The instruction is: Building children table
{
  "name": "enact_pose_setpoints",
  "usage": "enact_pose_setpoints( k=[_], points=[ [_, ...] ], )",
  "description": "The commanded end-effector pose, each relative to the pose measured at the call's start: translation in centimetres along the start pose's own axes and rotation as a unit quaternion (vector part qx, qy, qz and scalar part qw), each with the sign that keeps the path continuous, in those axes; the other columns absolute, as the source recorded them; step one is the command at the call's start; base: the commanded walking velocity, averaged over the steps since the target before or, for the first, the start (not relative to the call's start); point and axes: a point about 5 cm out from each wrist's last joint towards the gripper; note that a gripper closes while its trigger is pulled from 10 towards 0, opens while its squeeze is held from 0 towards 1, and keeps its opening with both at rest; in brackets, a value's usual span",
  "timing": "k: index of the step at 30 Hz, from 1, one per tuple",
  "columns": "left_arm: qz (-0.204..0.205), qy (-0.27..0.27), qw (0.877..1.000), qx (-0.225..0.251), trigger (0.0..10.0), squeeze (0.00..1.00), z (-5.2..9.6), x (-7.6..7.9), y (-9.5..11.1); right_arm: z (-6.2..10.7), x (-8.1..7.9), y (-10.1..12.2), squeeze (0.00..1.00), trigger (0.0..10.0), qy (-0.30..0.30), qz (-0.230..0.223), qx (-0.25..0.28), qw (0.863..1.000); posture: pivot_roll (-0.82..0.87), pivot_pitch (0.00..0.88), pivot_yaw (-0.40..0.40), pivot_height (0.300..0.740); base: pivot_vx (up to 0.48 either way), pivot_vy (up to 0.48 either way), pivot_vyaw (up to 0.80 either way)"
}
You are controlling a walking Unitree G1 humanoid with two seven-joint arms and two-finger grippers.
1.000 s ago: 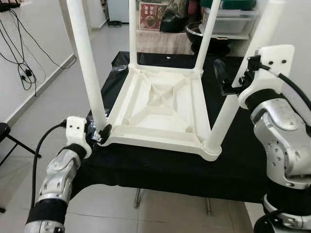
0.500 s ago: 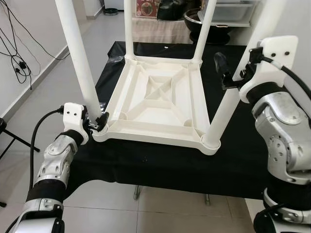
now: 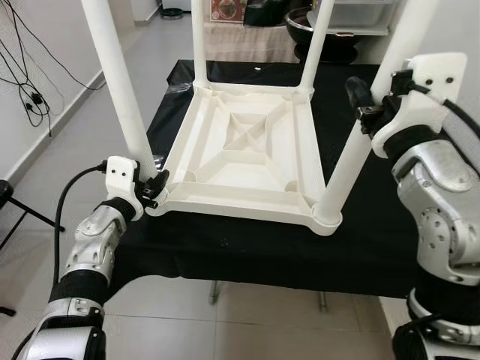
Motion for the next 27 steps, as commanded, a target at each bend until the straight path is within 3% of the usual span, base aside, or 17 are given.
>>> enact_pose_setpoints(
  k=[1,8,13,14,15,16,17,18,21,22,23,25,26,27],
  points=[
    [0.019,0.042,0.999,-0.008,0.0,0.0,0.8,-1.4,-0.8,0.3,1.2,0.6,0.0,0.0,-0.034,0.015,0.006,0.999,-0.11,0.108,-0.045,0.74,0.0,0.0,0.0],
    [0.021,0.059,0.998,-0.004,0.0,0.0,1.2,-2.0,-0.9,0.3,1.2,0.6,0.0,0.0,-0.036,0.011,0.003,0.999,-0.11,0.108,-0.048,0.74,0.0,0.0,0.0],
    [0.015,0.075,0.997,0.027,0.0,0.0,1.0,-2.8,0.7,0.2,1.3,0.3,0.0,0.0,-0.041,0.009,-0.003,0.999,-0.1,0.106,-0.047,0.74,0.0,0.0,0.0],
    [0.008,0.074,0.996,0.044,0.0,0.0,0.6,-2.9,1.8,0.2,1.4,0.0,0.0,1.3,-0.049,0.01,-0.013,0.999,-0.1,0.106,-0.047,0.74,0.0,0.0,0.0],
    [0.0,0.071,0.996,0.062,0.0,0.0,0.3,-2.9,3.0,0.1,1.6,-0.4,0.0,7.4,-0.061,0.009,-0.023,0.998,-0.09,0.105,-0.046,0.74,0.0,0.0,0.0],
    [0.0,0.071,0.996,0.062,0.0,0.0,0.3,-2.9,3.0,0.1,1.6,-0.4,0.0,7.4,-0.061,0.009,-0.023,0.998,-0.09,0.105,-0.046,0.74,0.0,0.0,0.0],
    [-0.009,0.067,0.994,0.084,0.0,0.0,-0.1,-3.0,4.6,0.1,1.9,-0.9,0.0,10.0,-0.074,0.005,-0.036,0.997,-0.09,0.104,-0.046,0.74,0.0,0.0,0.0],
    [-0.019,0.063,0.992,0.105,3.1,0.0,-0.5,-3.0,6.2,0.1,2.2,-1.4,0.0,10.0,-0.088,0.0,-0.048,0.995,-0.08,0.101,-0.043,0.74,0.0,0.0,0.0],
    [-0.028,0.059,0.99,0.125,3.1,0.0,-0.9,-2.9,7.8,0.0,2.5,-1.9,0.0,10.0,-0.101,-0.006,-0.059,0.993,-0.08,0.101,-0.042,0.74,0.0,0.0,0.0],
    [-0.044,0.049,0.986,0.156,10.0,0.0,-1.4,-2.8,10.3,0.0,3.0,-2.6,0.0,10.0,-0.12,-0.017,-0.074,0.99,-0.07,0.099,-0.038,0.74,0.0,0.0,0.0],
    [-0.044,0.049,0.986,0.156,10.0,0.0,-1.4,-2.8,10.3,0.0,3.0,-2.6,0.0,10.0,-0.12,-0.017,-0.074,0.99,-0.07,0.099,-0.038,0.74,0.0,0.0,0.0],
    [-0.085,0.016,0.971,0.225,10.0,0.0,-2.4,-1.9,16.6,-0.3,3.7,-4.3,0.0,10.0,-0.16,-0.046,-0.108,0.98,-0.04,0.093,-0.027,0.74,0.0,0.0,0.0],
    [-0.085,0.016,0.971,0.225,10.0,0.0,-2.4,-1.9,16.6,-0.3,3.7,-4.3,0.0,10.0,-0.16,-0.046,-0.108,0.98,-0.04,0.093,-0.027,0.74,0.0,0.0,0.0],
    [-0.11,-0.008,0.961,0.255,10.0,0.0,-2.7,-1.1,20.0,-0.5,3.8,-5.2,0.0,10.0,-0.176,-0.065,-0.124,0.974,-0.02,0.089,-0.018,0.74,0.0,0.0,0.0]
  ],
)
Point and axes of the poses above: a point about 5 cm out from each wrist's last joint towards the gripper, its own z axis pointing back from the gripper into the wrist, its own y axis along the axis of the wrist's last joint, x = y × z, and after that the axes turned 8 degrees about z, right-handed
